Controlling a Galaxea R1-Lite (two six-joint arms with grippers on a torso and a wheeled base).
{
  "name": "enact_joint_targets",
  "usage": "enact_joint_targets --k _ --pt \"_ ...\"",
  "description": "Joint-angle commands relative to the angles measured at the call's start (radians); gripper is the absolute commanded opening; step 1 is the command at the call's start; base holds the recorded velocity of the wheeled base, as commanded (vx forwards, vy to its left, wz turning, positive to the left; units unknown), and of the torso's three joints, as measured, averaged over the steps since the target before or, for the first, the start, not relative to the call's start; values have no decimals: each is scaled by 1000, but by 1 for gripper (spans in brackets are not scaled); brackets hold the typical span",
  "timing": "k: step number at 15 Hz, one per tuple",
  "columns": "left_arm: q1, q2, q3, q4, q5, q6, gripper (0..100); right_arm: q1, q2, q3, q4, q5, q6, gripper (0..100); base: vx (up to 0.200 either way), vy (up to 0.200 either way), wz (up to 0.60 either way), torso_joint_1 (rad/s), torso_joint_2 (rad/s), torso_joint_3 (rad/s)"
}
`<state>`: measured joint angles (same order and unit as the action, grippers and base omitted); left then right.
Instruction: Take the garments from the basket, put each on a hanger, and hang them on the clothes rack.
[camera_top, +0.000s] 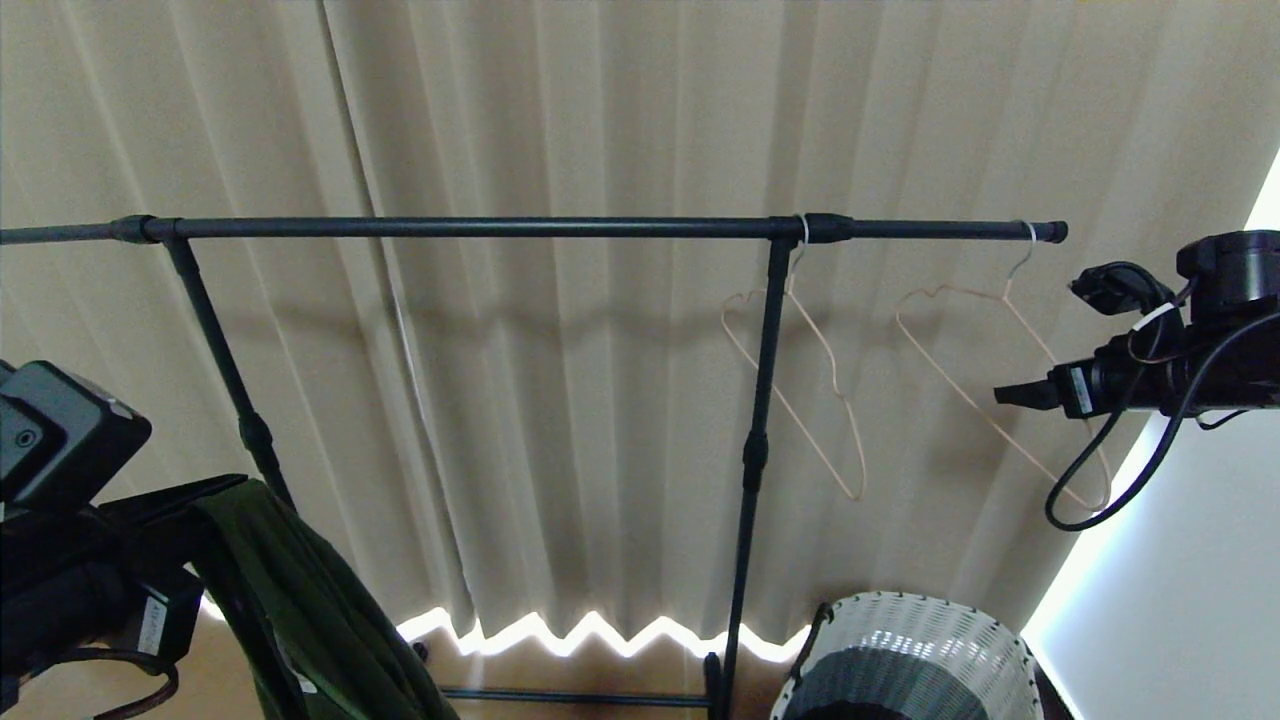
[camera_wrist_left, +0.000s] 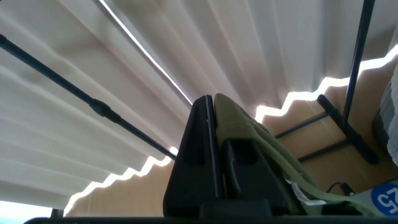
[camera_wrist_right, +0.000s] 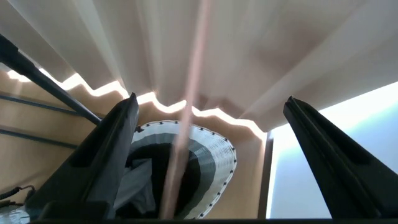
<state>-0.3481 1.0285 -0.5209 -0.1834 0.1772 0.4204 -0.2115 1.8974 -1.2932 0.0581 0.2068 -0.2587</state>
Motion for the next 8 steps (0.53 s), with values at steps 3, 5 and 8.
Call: enact_joint_targets --k 3,5,8 --pt "0 1 1 1 1 0 0 11 6 -1 0 0 -1 100 0 0 0 0 0 0" --pt "0 1 1 1 -1 0 0 20 6 -1 0 -1 -1 0 0 0 0 0 0 0" --pt "0 1 1 1 -1 0 0 23 6 -3 0 -4 -1 0 0 0 0 0 0 0"
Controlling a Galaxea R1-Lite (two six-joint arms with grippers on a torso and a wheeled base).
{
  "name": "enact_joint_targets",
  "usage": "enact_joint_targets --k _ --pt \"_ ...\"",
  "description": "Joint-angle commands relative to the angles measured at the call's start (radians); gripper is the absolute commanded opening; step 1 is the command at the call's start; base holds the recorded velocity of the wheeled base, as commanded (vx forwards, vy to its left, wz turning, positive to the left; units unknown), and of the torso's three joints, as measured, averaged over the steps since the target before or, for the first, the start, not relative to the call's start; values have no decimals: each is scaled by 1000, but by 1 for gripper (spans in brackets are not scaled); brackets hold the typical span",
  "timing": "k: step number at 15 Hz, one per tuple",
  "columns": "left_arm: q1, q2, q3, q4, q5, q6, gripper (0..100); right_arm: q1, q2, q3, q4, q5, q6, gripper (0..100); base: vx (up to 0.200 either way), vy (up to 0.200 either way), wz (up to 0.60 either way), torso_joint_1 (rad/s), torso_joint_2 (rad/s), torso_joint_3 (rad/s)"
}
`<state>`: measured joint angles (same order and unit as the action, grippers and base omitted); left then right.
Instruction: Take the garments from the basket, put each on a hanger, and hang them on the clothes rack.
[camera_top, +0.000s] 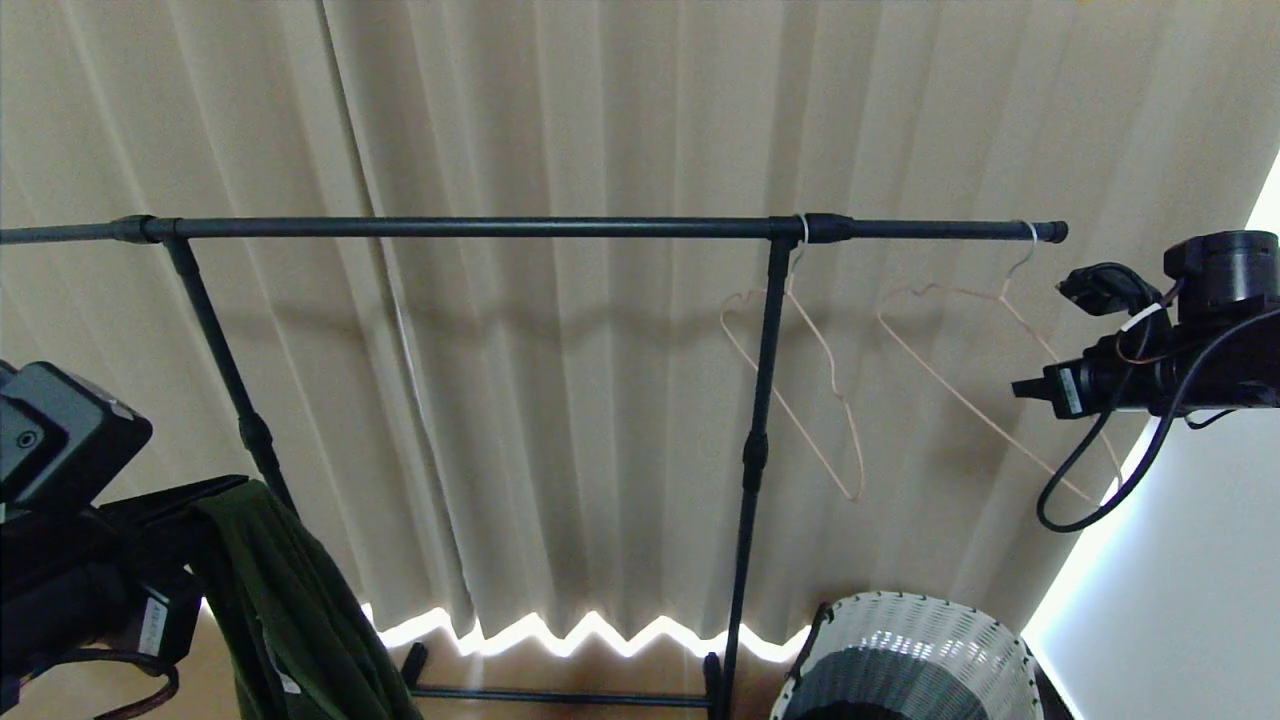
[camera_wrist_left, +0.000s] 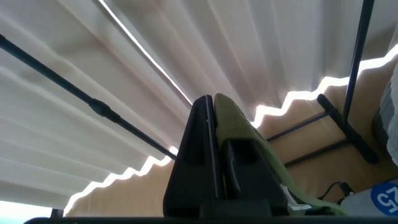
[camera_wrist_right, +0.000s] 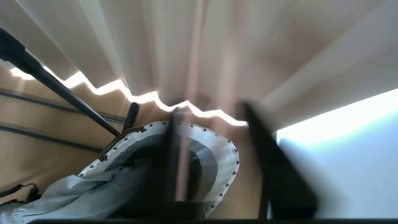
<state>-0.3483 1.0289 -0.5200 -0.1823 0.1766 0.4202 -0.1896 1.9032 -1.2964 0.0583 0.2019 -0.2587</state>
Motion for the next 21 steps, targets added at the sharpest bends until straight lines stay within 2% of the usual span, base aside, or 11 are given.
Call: enact_joint_targets --k 1,8,11,15,19,21 --pt "0 0 0 0 1 0 0 -1 -3 0 2 -1 -1 0 0 0 0 0 0 0" --pt "0 -4 5 -2 1 2 0 -7 -64 5 -2 2 6 0 0 0 0 0 0 0" --pt "3 -18 21 -3 3 6 0 -7 -131 20 -5 5 73 0 0 0 0 0 0 0" --pt "6 -7 37 -48 3 8 0 -7 -248 134 -34 7 85 0 0 0 0 0 0 0" --pt "9 -9 37 -48 7 6 0 -10 -352 275 -86 2 84 0 0 0 0 0 0 0" --pt "11 -17 48 -48 11 5 0 -27 -386 296 -94 2 82 0 -100 0 0 1 4 -1"
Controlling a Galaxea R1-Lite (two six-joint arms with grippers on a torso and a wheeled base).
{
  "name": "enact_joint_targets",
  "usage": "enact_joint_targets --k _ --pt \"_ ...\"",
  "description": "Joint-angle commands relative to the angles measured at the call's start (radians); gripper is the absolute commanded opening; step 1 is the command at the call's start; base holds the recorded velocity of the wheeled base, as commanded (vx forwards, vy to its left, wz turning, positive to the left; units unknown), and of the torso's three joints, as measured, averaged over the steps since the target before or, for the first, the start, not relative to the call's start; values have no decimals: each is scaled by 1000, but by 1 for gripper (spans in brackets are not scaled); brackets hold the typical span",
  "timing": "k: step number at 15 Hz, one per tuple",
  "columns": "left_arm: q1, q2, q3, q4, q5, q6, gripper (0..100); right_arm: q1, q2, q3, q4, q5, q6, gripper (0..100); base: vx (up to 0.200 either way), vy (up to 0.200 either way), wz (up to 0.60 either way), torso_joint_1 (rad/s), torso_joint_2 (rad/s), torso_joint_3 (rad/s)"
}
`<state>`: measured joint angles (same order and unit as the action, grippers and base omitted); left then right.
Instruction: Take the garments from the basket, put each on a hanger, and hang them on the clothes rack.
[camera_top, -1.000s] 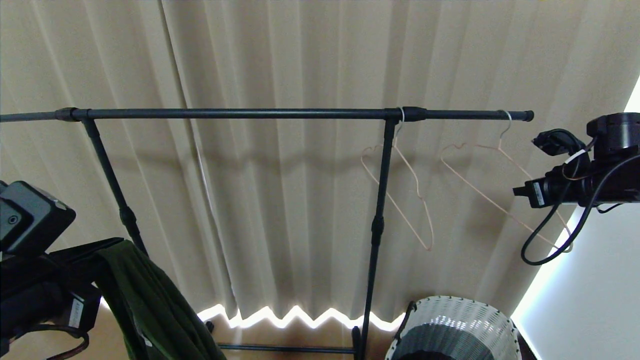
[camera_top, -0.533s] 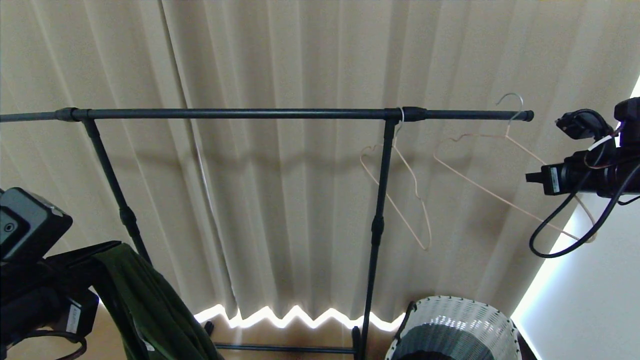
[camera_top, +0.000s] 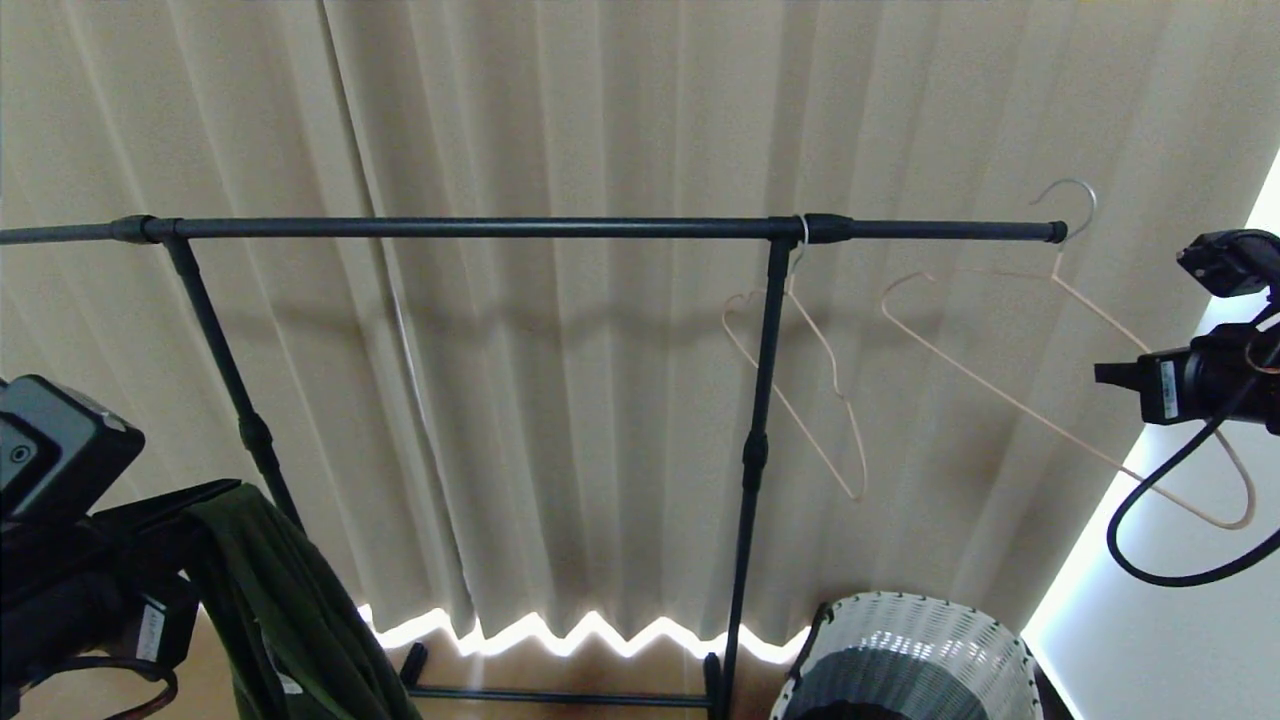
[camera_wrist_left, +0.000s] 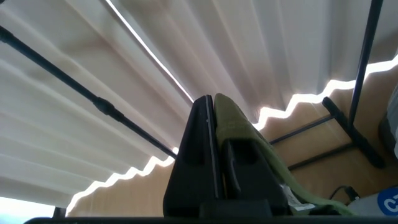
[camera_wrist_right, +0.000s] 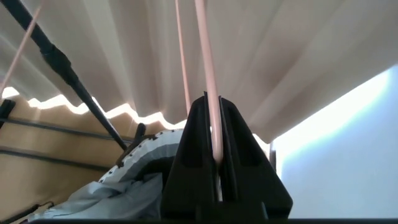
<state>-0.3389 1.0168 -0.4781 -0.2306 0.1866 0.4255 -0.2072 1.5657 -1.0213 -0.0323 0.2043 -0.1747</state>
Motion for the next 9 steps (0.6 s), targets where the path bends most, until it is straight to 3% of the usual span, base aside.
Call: enact_joint_targets --k 1,9 --pt "6 -7 13 1 1 -1 0 -17 -59 32 -14 0 -2 0 -200 0 0 7 2 2" --pt "41 -9 33 -1 -1 -1 0 -40 -105 132 -90 -5 -3 0 -200 0 0 -1 4 3"
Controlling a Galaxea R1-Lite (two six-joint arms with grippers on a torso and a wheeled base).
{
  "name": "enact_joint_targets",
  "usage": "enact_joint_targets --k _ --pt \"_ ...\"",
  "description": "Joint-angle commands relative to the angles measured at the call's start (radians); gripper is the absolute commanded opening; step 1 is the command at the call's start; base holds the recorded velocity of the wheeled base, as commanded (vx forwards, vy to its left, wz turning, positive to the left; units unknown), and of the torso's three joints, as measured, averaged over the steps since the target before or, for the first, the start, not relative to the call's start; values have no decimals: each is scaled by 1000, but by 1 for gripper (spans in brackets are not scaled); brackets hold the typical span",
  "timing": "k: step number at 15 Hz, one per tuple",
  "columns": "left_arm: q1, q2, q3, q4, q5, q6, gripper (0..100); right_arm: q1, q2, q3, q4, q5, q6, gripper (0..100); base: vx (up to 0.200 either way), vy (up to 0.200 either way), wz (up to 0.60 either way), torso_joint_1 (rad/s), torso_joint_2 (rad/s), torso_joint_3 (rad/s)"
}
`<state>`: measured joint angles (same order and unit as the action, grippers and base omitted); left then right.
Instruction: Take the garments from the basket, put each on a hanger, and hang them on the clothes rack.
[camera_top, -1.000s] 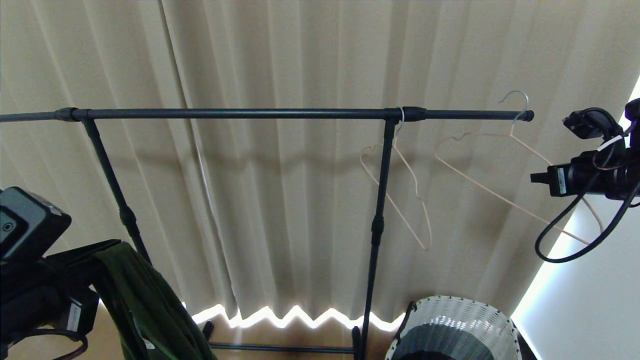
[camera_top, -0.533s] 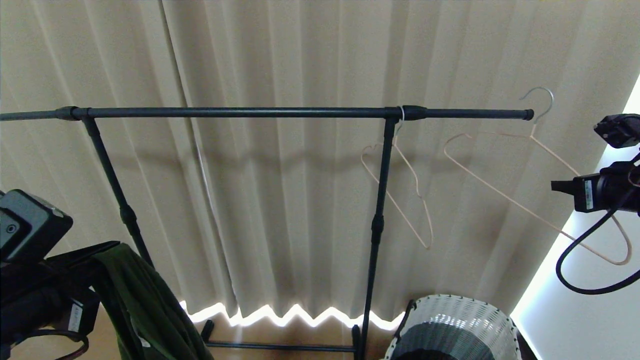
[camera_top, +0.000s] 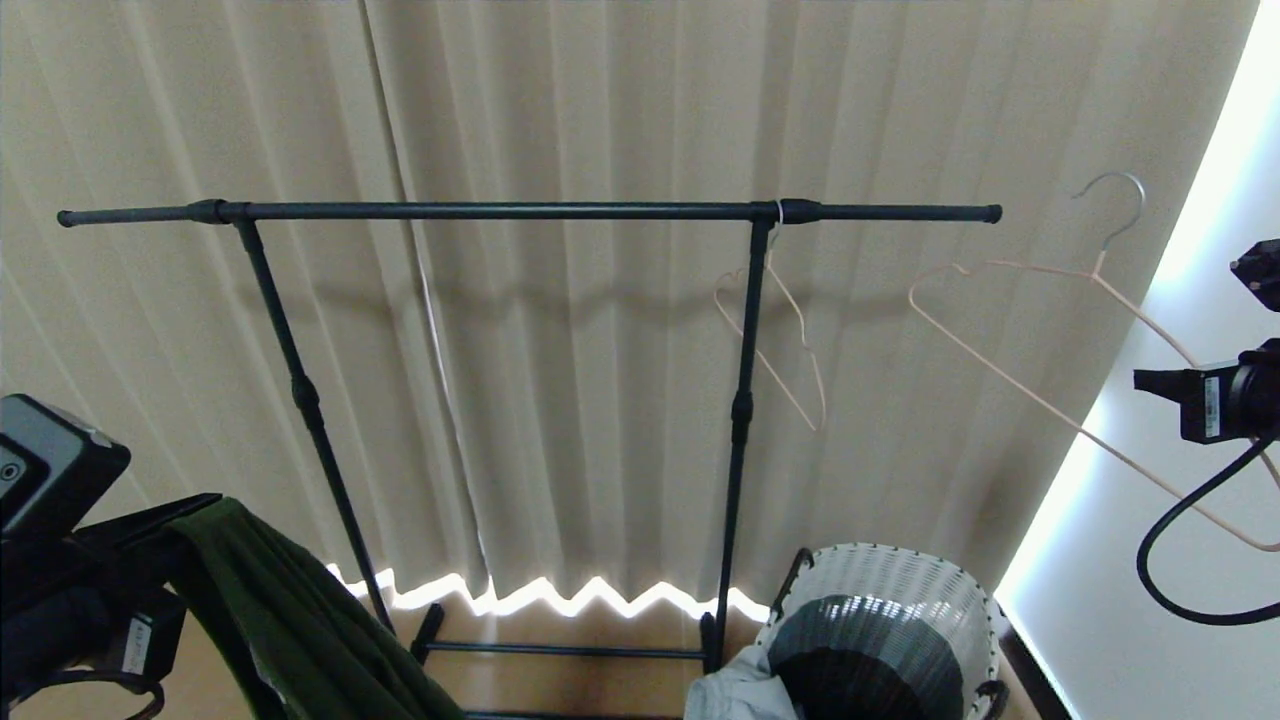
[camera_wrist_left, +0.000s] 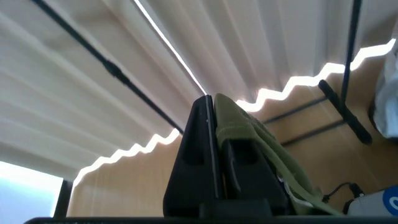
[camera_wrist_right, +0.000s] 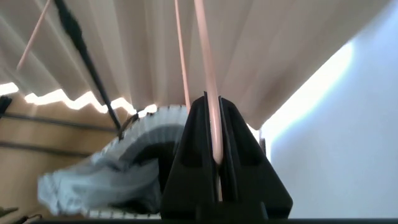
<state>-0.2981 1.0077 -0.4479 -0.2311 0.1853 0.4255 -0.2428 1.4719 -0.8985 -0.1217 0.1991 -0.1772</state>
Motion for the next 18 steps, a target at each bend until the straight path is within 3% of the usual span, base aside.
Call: enact_joint_targets --k 1,6,9,18 --pt "0 0 6 1 -1 1 0 -6 -18 16 -1 2 1 0 -200 0 0 2 -2 2" --pt "-1 9 34 -34 -4 2 0 -7 -65 151 -177 14 4 0 -40 0 0 0 0 1" --pt "-1 28 29 -34 -4 -1 0 -6 -71 165 -187 57 4 0 0 0 0 0 0 0" --pt "-1 48 17 -36 -4 1 0 -3 -71 162 -190 117 5 0 0 200 0 2 2 3"
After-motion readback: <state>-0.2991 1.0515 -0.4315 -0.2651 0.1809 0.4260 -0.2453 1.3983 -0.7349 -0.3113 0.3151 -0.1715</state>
